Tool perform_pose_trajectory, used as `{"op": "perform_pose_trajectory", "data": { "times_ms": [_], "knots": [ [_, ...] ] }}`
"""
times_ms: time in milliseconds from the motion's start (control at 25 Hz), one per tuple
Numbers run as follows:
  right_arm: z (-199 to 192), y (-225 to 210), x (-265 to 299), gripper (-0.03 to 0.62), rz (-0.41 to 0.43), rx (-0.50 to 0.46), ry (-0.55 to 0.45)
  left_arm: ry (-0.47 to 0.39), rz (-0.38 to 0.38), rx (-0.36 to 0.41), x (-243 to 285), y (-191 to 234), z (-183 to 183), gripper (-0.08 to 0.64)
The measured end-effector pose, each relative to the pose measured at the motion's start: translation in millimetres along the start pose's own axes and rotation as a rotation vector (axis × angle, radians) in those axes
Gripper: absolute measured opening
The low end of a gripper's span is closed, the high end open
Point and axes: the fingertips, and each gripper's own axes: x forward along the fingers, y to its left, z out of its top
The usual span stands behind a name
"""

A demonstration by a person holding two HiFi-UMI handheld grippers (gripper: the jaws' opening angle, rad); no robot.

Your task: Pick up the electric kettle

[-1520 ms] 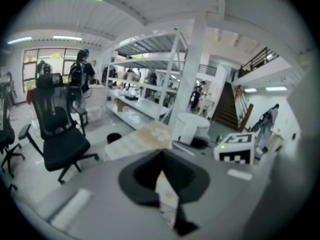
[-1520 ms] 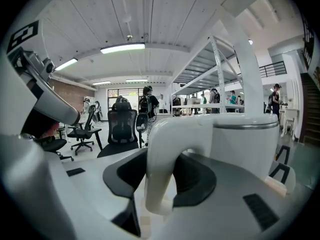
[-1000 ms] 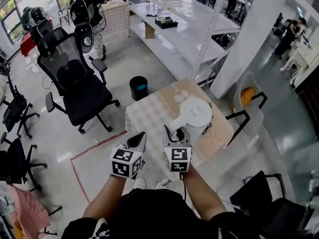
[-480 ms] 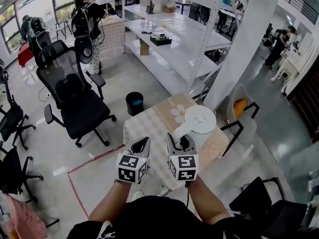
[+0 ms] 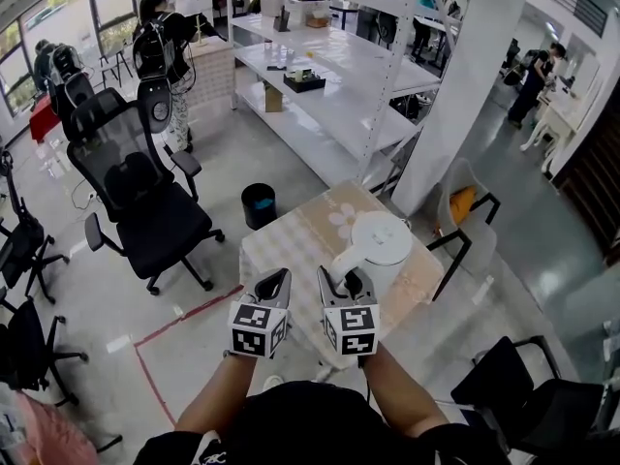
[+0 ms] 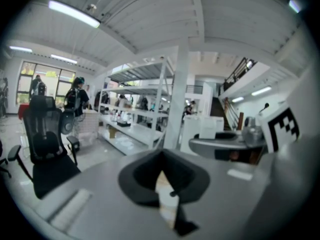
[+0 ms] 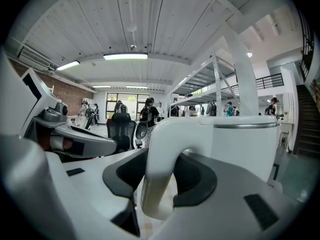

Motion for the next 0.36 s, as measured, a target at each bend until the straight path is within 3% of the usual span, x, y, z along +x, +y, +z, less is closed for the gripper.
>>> {"op": "perform_pose_trajectory", "data": {
  "times_ms": [360],
  "knots": [
    [0.7, 3.6, -4.1, 0.149, -0.012, 0.018, -0.003, 0.015, -0.022, 0.019, -2.8, -4.7, -1.5, 0.002]
  ]
}}
